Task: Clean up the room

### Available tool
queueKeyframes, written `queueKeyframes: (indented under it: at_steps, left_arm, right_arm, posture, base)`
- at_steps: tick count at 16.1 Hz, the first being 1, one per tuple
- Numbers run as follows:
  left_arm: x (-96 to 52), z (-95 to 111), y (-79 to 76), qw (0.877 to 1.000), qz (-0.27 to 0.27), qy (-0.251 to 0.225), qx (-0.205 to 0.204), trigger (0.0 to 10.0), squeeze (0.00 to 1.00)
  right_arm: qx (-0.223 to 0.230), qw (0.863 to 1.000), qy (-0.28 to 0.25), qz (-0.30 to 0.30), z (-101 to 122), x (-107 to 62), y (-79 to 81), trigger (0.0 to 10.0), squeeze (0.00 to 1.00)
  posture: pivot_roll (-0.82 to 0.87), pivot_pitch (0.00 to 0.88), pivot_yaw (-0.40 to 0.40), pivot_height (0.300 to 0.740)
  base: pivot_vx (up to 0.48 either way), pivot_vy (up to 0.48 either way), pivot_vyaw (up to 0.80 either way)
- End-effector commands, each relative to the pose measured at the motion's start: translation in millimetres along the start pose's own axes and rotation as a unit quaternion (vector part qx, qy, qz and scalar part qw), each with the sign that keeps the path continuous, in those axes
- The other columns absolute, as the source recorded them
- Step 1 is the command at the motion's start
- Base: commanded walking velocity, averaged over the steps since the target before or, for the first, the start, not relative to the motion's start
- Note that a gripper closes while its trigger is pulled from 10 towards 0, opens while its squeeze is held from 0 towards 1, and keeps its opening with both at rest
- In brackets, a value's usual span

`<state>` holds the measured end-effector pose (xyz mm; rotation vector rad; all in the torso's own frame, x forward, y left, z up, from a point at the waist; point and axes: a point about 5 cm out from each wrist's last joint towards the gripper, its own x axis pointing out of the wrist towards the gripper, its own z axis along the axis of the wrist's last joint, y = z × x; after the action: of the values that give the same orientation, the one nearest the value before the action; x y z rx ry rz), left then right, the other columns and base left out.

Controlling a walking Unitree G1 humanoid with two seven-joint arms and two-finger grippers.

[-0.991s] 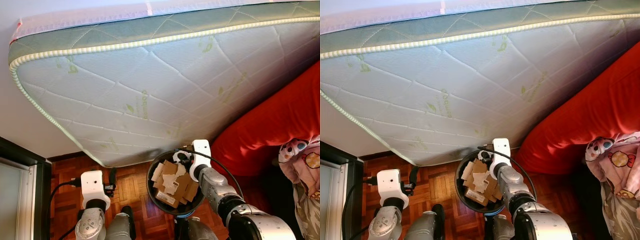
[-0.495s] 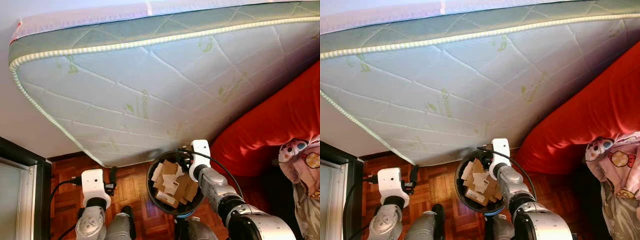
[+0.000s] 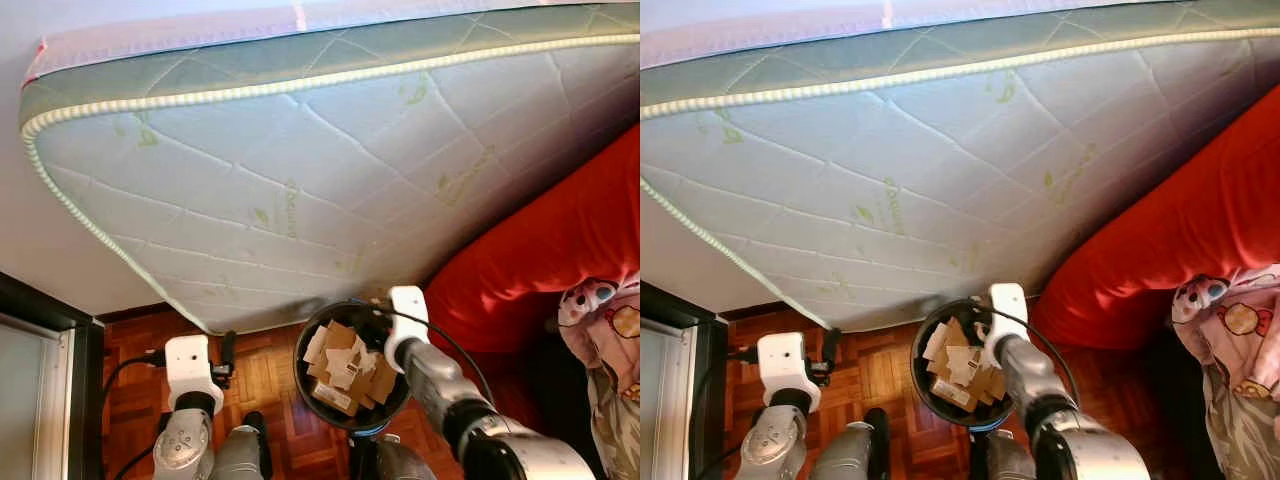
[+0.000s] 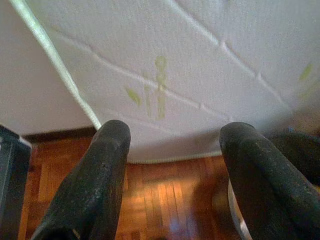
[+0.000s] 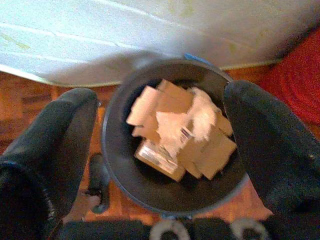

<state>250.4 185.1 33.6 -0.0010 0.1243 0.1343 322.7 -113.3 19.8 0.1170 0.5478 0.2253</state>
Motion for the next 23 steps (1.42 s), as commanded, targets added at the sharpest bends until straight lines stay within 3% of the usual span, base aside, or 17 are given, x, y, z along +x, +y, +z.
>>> queueKeyframes:
  at_steps: [1, 5, 7, 9, 15, 19, 21, 23]
  left_arm:
    - [-8.2, -22.4, 4.0, 0.999, 0.000, 0.051, 0.004, 10.0, 0.00]
    - [-10.7, -49.5, 11.7, 0.993, -0.003, 0.117, 0.016, 10.0, 0.00]
    - [-12.1, -58.5, 12.8, 0.990, -0.005, 0.142, 0.018, 10.0, 0.00]
    - [-15.7, -76.3, 17.9, 0.980, 0.000, 0.197, 0.017, 10.0, 0.00]
    - [-28.7, -100.4, 23.5, 0.957, 0.002, 0.289, 0.030, 10.0, 0.00]
    - [-36.0, -109.6, 21.2, 0.946, 0.020, 0.324, 0.015, 10.0, 0.00]
    - [-39.8, -113.4, 18.6, 0.941, 0.025, 0.336, 0.006, 10.0, 0.00]
    - [-44.3, -116.9, 19.7, 0.938, 0.027, 0.346, 0.005, 10.0, 0.00]
  right_arm:
    - [0.017, 0.999, 0.020, -0.029, -20.3, -7.2, -15.7, 10.0, 0.00]
    - [0.052, 0.991, 0.048, -0.115, -62.5, -35.6, -66.8, 10.0, 0.00]
    - [0.053, 0.987, 0.066, -0.136, -79.8, -47.7, -79.7, 10.0, 0.00]
    - [0.074, 0.978, 0.087, -0.172, -101.7, -64.1, -94.0, 10.0, 0.00]
    - [0.104, 0.974, 0.102, -0.176, -113.7, -64.3, -83.0, 10.0, 0.00]
    - [0.079, 0.975, 0.138, -0.154, -128.5, -67.8, -74.0, 10.0, 0.00]
    - [0.070, 0.973, 0.155, -0.157, -138.0, -74.8, -77.4, 10.0, 0.00]
    - [0.067, 0.973, 0.154, -0.157, -134.6, -72.3, -76.6, 10.0, 0.00]
  posture:
    - [0.17, 0.319, -0.049, 0.719]
    - [0.10, 0.267, -0.032, 0.719]
    - [0.08, 0.235, -0.028, 0.719]
    - [0.05, 0.176, -0.017, 0.719]
    - [0.01, 0.058, 0.009, 0.719]
    - [0.02, 0.020, -0.008, 0.719]
    - [0.02, 0.015, -0.015, 0.719]
    - [0.02, 0.005, -0.019, 0.719]
  base:
    - [0.000, 0.000, 0.00]
    - [0.000, 0.000, 0.00]
    - [0.000, 0.000, 0.00]
    - [0.000, 0.000, 0.00]
    - [0.000, 0.000, 0.00]
    - [0.000, 0.000, 0.00]
    - [0.000, 0.000, 0.00]
    - [0.000, 0.000, 0.00]
